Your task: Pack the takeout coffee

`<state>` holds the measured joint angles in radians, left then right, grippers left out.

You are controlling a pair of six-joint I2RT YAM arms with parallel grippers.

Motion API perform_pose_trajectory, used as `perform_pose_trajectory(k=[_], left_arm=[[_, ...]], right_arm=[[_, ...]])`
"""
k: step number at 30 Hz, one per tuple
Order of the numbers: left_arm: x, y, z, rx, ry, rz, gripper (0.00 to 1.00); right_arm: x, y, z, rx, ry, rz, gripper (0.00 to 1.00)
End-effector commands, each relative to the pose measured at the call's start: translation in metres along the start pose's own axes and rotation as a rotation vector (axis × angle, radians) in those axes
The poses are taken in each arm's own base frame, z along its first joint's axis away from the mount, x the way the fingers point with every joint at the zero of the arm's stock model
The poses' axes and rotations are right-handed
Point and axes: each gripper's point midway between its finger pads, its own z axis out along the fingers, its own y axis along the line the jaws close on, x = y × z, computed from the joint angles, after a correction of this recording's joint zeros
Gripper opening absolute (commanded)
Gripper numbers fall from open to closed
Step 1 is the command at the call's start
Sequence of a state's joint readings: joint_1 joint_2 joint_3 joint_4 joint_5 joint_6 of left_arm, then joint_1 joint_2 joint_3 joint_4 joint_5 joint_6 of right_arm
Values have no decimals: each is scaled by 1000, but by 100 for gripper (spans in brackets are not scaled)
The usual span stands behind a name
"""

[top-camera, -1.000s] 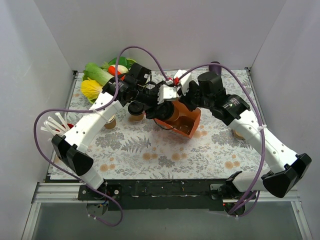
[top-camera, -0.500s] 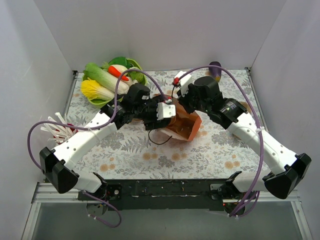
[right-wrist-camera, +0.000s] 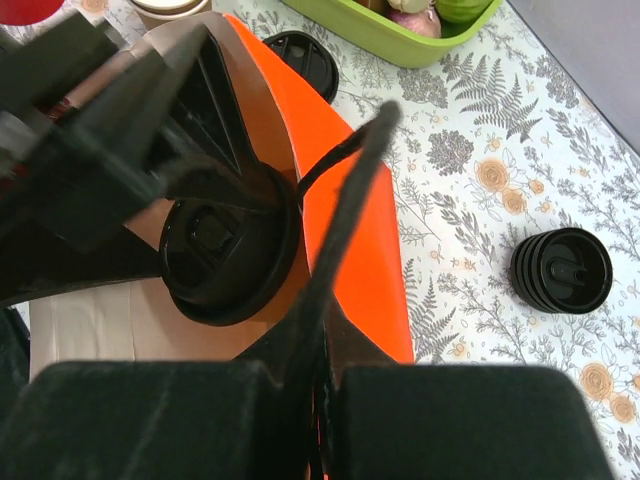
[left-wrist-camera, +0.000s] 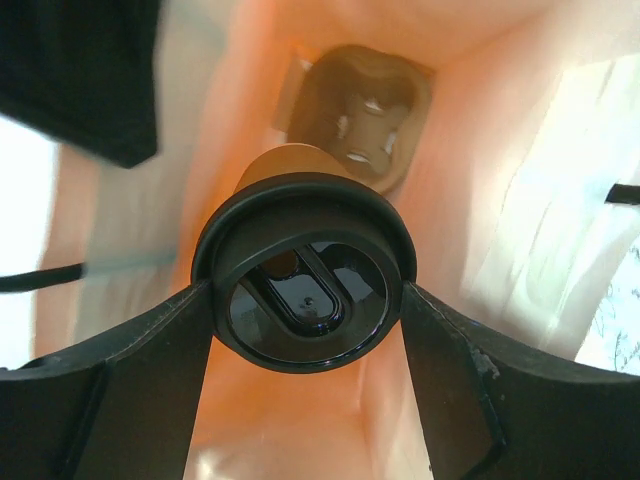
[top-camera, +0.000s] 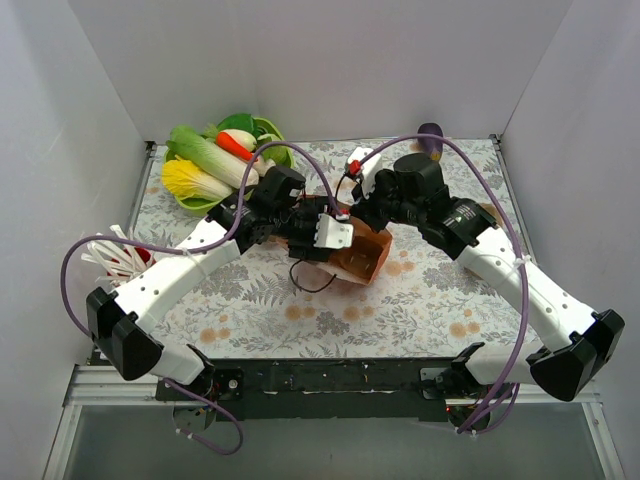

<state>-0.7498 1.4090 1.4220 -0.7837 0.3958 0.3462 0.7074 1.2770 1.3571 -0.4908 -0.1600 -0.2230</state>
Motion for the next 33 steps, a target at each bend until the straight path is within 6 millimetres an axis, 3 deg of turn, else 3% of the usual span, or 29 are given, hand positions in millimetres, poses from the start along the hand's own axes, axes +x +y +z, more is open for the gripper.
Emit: perform_pose_trajectory(k=[1, 7, 14, 20, 24, 29, 33], left_arm=[[1, -8, -5, 64, 9, 148, 0], [12, -8, -2, 83, 48, 238, 0], [25, 7, 10, 40, 119, 315, 0], [32, 12, 17, 65, 173, 399, 0], [43, 10, 15, 96, 225, 419, 0], [53, -12, 9, 197, 254, 398, 0], [65, -21, 11, 232, 287, 396, 0]], right_arm=[[-30, -1, -12, 4, -117, -55, 1], [-35, 2, -15, -9, -137, -79, 1], [-29, 24, -17, -121, -129, -106, 1], [-28, 24, -14, -122, -124, -108, 1], [-31, 22, -16, -107, -132, -115, 1], [-30, 9, -18, -28, -130, -120, 1], [-31, 12, -19, -46, -136, -156, 1]])
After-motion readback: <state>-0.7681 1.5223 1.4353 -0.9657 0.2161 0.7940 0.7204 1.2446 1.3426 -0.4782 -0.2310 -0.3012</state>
